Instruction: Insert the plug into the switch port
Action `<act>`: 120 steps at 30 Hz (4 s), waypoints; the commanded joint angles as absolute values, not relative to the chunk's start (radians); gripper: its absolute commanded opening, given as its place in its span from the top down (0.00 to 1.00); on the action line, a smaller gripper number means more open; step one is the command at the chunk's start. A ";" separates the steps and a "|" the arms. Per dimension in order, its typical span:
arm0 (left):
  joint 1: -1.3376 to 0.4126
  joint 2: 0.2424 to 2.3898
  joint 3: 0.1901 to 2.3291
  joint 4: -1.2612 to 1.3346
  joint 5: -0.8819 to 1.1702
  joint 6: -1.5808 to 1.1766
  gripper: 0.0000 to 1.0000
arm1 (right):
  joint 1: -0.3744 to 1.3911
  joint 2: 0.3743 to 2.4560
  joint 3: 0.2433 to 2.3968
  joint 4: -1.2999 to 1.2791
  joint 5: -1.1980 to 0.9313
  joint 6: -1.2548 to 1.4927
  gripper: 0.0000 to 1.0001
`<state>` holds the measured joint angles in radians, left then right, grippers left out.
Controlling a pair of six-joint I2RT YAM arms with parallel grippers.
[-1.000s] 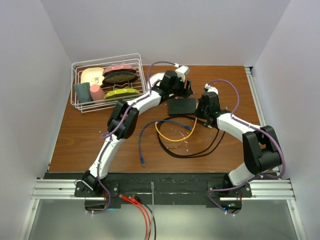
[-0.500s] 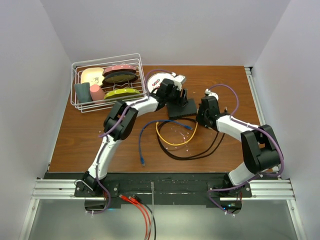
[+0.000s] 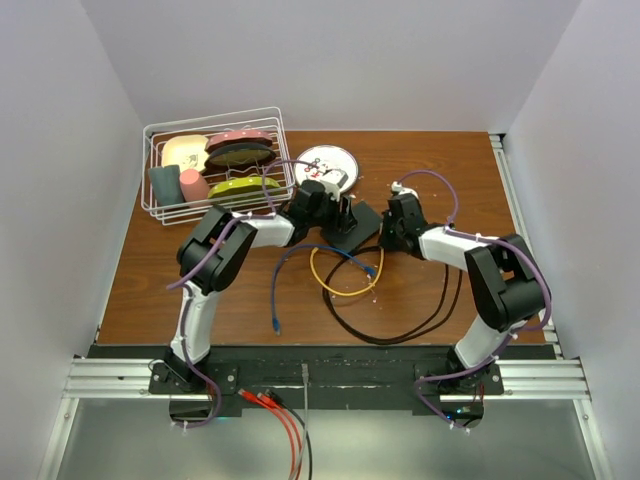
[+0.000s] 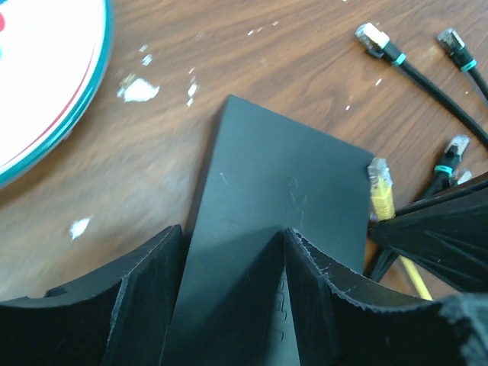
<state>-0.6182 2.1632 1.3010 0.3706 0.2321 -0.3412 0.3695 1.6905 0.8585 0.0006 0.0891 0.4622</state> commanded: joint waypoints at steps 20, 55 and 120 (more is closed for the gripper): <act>-0.615 1.861 1.080 0.178 0.057 -0.361 0.26 | 0.764 1.750 0.988 0.044 -0.031 0.453 1.00; -0.580 1.419 0.762 0.181 0.032 -0.462 0.27 | 0.808 1.574 0.884 -0.011 0.072 0.275 1.00; -0.447 1.499 0.739 0.370 0.215 -0.532 0.20 | 0.808 1.422 0.860 0.006 0.117 0.298 1.00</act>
<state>-0.5255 1.5181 0.7216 0.3954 0.2970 -0.5880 0.8108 1.4071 0.7906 0.0578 0.0738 0.3531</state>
